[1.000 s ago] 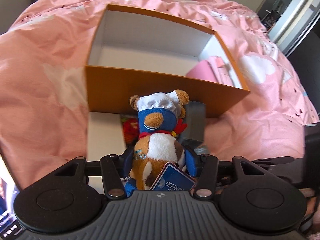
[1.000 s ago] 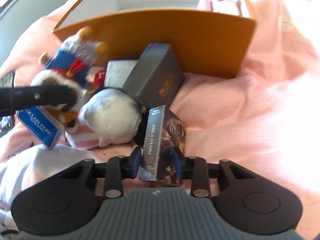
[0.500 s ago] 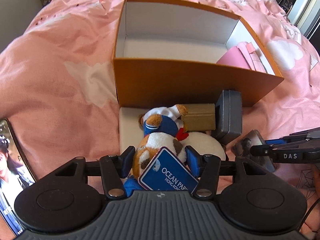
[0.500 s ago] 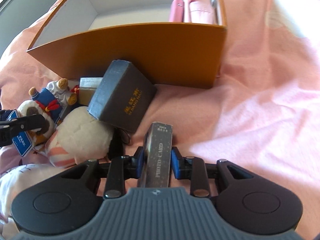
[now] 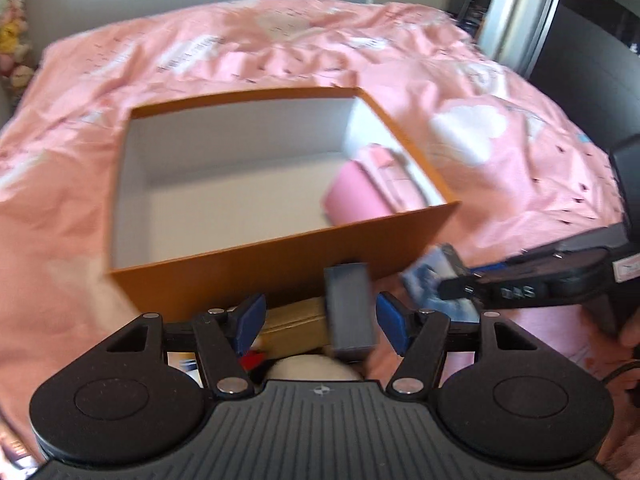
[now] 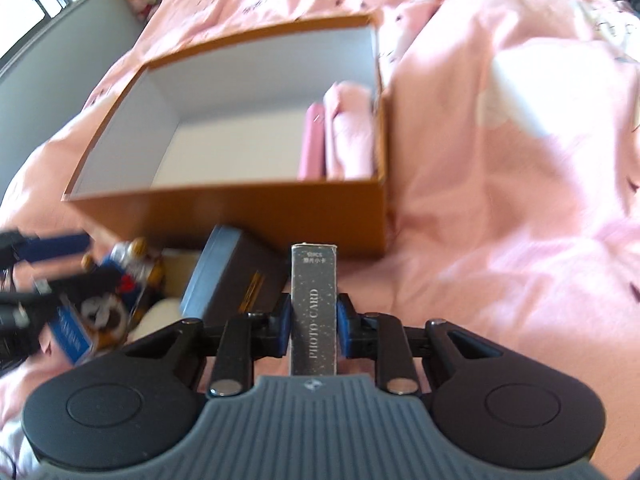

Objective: Organize objects
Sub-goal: 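Grasp the silver photo card box with the right tool while the left grasps the grey box, then lower both boxes into the box beside the pink items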

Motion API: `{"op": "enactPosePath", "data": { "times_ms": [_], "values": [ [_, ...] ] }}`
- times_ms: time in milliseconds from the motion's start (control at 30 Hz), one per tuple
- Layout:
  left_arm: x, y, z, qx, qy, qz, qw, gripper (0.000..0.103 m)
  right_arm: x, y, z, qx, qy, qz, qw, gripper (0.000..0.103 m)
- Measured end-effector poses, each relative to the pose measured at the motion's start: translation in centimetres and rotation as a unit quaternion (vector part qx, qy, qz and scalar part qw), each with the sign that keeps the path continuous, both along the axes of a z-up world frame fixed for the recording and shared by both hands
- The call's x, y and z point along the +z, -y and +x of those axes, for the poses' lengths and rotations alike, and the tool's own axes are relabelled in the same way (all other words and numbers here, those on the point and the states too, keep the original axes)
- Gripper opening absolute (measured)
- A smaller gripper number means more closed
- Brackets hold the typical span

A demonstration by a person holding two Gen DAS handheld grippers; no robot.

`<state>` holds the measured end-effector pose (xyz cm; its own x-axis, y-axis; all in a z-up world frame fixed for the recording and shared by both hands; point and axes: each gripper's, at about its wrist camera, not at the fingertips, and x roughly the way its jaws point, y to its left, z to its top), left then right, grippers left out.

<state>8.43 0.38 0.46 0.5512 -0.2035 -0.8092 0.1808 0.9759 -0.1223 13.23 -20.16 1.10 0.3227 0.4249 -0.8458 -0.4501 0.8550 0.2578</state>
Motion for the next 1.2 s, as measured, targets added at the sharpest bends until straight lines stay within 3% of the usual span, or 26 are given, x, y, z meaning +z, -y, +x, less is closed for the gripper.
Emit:
{"op": "enactPosePath", "data": {
  "times_ms": [100, 367, 567, 700, 867, 1200],
  "values": [
    [-1.9, 1.1, 1.9, -0.010, -0.033, -0.020, 0.9992, 0.074, -0.4, 0.1, 0.5, -0.009, 0.002, 0.002, 1.000, 0.024],
    [-5.7, 2.4, 4.1, 0.008, -0.083, -0.022, 0.9962, 0.070, -3.1, -0.8, 1.8, -0.013, -0.008, 0.005, 1.000, 0.024],
    [-6.4, 2.4, 4.6, 0.012, -0.086, -0.018, 0.9960, 0.041, -3.9, -0.6, 2.2, -0.014, -0.018, 0.006, 1.000, 0.024],
    [-6.7, 2.6, 4.7, 0.007, -0.082, -0.019, 0.9964, 0.037, -4.1, -0.6, 2.4, -0.016, -0.020, 0.007, 1.000, 0.024],
    [-5.3, 2.7, 3.6, 0.017, -0.063, -0.024, 0.9976, 0.037, -2.9, 0.0, 1.5, -0.019, -0.014, 0.022, 0.999, 0.024],
    [1.2, 1.7, 0.4, 0.029, 0.030, -0.075, 0.9963, 0.037, 3.4, 0.4, -0.8, -0.006, 0.050, 0.060, 0.997, 0.024]
  ]
}}
